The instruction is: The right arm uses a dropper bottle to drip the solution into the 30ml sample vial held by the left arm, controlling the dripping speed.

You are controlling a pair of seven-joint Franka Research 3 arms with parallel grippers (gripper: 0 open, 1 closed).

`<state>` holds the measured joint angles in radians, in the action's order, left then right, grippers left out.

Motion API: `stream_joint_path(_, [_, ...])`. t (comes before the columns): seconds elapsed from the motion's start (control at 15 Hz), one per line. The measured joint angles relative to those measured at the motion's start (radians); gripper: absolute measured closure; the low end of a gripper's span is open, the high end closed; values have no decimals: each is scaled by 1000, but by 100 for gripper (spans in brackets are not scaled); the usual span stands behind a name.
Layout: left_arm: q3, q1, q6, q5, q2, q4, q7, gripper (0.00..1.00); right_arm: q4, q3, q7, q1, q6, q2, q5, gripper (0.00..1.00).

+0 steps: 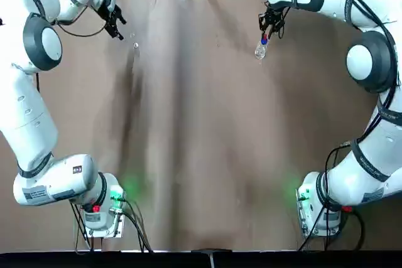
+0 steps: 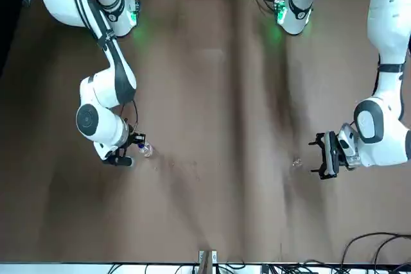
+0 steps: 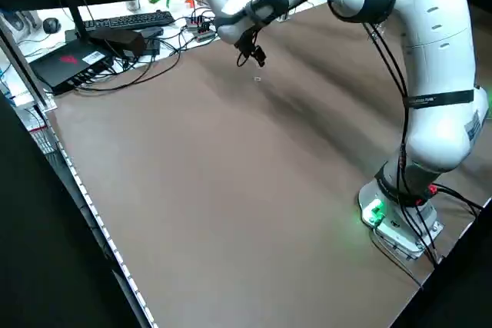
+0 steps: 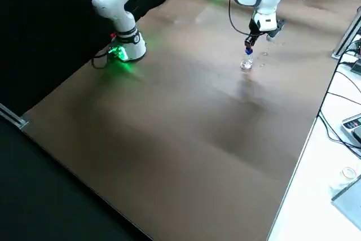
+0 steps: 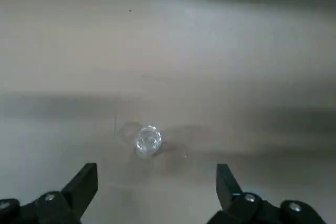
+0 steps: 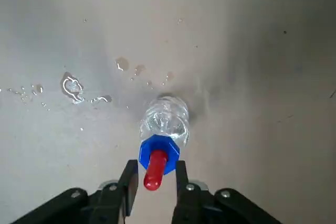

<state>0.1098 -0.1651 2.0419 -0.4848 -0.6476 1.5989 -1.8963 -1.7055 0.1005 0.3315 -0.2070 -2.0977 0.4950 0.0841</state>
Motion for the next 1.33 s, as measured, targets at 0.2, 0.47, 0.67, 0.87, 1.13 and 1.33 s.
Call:
stream_joint_path(0.2, [-1, -18, 2, -71, -45, -1, -53, 0, 0, 0, 0, 0, -7, 2, 0, 67])
stream_joint_path(0.47, [-3, -74, 9, -110, -85, -21, -91, 1, 0, 0, 0, 0, -8, 2, -1, 74])
stream_joint_path(0.67, [-3, -109, 6, -151, -111, -27, -208, 1, 0, 0, 0, 0, -8, 2, -1, 78])
stream_joint_path(0.87, [0, -102, 8, -303, -146, -28, -240, 0, 0, 0, 0, 0, -8, 2, -1, 83])
stream_joint_path(1.13, [0, -95, 9, -389, -174, -31, -284, 0, 0, 0, 0, 0, -7, 2, -1, 89])
stream_joint_path(1.33, [0, -95, 9, -391, -186, -31, -290, 1, 0, -1, 0, 0, -7, 2, -1, 96])
